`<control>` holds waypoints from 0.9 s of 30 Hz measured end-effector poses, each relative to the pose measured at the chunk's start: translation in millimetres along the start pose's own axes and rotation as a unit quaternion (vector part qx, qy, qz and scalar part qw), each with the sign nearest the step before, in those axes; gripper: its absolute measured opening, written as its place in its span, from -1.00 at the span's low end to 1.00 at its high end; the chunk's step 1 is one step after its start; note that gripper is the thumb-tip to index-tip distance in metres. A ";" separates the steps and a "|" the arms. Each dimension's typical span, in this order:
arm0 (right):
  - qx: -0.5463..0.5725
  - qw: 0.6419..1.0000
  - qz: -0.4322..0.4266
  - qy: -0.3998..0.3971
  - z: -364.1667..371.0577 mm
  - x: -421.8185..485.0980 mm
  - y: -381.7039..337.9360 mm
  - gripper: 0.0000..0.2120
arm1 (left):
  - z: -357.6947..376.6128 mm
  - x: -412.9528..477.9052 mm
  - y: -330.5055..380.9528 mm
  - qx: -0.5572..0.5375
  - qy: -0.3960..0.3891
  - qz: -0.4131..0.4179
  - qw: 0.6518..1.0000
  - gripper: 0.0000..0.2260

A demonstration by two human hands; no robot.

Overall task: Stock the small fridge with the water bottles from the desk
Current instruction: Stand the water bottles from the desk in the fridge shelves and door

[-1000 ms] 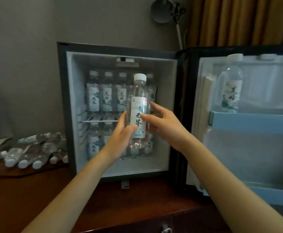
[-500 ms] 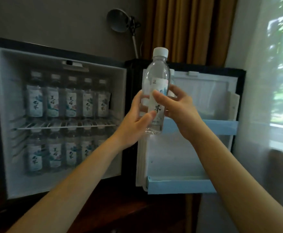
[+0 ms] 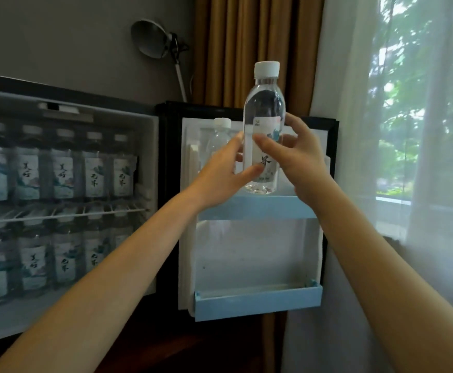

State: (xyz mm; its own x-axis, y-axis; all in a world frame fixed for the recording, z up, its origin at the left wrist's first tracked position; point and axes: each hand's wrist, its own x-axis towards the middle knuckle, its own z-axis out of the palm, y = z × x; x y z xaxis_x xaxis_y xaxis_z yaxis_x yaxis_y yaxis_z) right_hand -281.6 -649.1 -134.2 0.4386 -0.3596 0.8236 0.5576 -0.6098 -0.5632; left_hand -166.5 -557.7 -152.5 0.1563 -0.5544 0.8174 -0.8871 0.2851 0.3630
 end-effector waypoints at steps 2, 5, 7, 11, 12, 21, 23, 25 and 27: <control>-0.012 1.000 -0.014 0.004 0.8 4.8 5.6 -0.54 | -1.7 5.7 -3.1 0.063 0.030 0.017 0.997 -0.52; -0.015 1.000 -0.017 0.007 5.2 11.7 17.0 -0.54 | -6.1 13.3 -9.2 0.132 0.061 0.024 0.989 -0.51; -0.011 1.000 -0.014 0.005 9.0 15.1 25.7 -0.54 | -8.4 17.6 -14.1 0.196 0.082 0.015 0.977 -0.45; -0.007 1.000 -0.007 -0.001 13.3 17.8 44.3 -0.52 | -12.2 23.0 -22.6 0.277 0.087 -0.013 0.957 -0.31; -0.007 1.000 -0.004 -0.001 13.7 17.9 48.7 -0.52 | -12.8 23.7 -24.1 0.283 0.080 -0.022 0.956 -0.30; -0.018 0.998 0.061 0.011 12.1 23.6 78.5 -0.56 | -15.1 30.5 -37.8 0.306 0.038 -0.066 0.949 -0.17; -0.033 0.997 0.071 0.020 12.6 22.5 85.1 -0.56 | -19.2 33.2 -38.3 0.328 0.040 -0.076 0.941 -0.25; -0.055 0.995 0.079 0.021 13.0 21.7 90.2 -0.52 | -23.4 35.4 -37.4 0.343 0.037 -0.067 0.936 -0.35; -0.070 0.994 0.087 0.019 13.3 22.2 92.5 -0.48 | -26.4 37.0 -34.8 0.318 0.026 -0.067 0.945 -0.42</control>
State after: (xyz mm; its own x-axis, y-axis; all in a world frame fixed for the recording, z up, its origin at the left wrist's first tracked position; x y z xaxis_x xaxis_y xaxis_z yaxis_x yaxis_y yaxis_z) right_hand -210.8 -704.1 -168.8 0.4923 -0.4928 0.7175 0.3706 -0.6272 -0.6851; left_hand -118.4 -567.5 -123.1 0.2931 -0.5085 0.8097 -0.9365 -0.3231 0.1361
